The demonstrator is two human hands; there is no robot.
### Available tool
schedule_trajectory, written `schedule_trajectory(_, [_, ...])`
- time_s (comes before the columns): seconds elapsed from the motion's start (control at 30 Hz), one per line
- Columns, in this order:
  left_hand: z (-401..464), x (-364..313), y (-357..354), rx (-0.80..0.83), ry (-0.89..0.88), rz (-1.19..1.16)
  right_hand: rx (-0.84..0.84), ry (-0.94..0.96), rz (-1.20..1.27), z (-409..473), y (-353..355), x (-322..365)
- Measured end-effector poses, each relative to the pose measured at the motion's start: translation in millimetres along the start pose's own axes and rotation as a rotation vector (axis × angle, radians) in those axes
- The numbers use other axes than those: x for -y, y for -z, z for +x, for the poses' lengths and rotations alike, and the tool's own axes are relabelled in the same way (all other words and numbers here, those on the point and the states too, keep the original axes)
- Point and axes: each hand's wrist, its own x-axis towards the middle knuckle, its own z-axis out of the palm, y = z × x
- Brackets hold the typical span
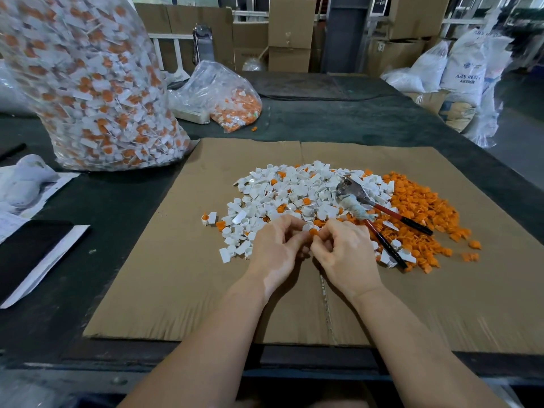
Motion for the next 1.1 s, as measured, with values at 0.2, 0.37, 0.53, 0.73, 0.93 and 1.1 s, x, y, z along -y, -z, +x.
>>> schedule_trajectory(0.2, [1.3,-1.4,2.0,-0.016,0.046,-0.114,-0.035,0.025,0.130,0.7,4.4,2.2])
schedule_trajectory(0.37, [2.0,-1.6,3.1,0.004,0.034,-0.100,-0.021,0.086,0.163,0.9,6.6,2.4])
schedule_trajectory(0.53, [2.3,-0.9,3.1,-0.004,0.041,-0.089,-0.019,0.086,0.161,0.9,8.1,2.1])
schedule_trajectory(0.73, [2.8,-0.5,2.1,-0.020,0.026,-0.058,-0.011,0.087,0.147,2.2,9.1,2.9])
schedule_trajectory(0.93, [4.1,-1.5,1.4,-0.021,0.009,-0.018,-0.021,0.097,0.104,2.0,9.5,3.3])
schedule_trajectory(1.1, [5.9,-2.5,-1.7,-0.026,0.020,-0.014,-0.020,0.084,0.100,3.2,8.6,1.6])
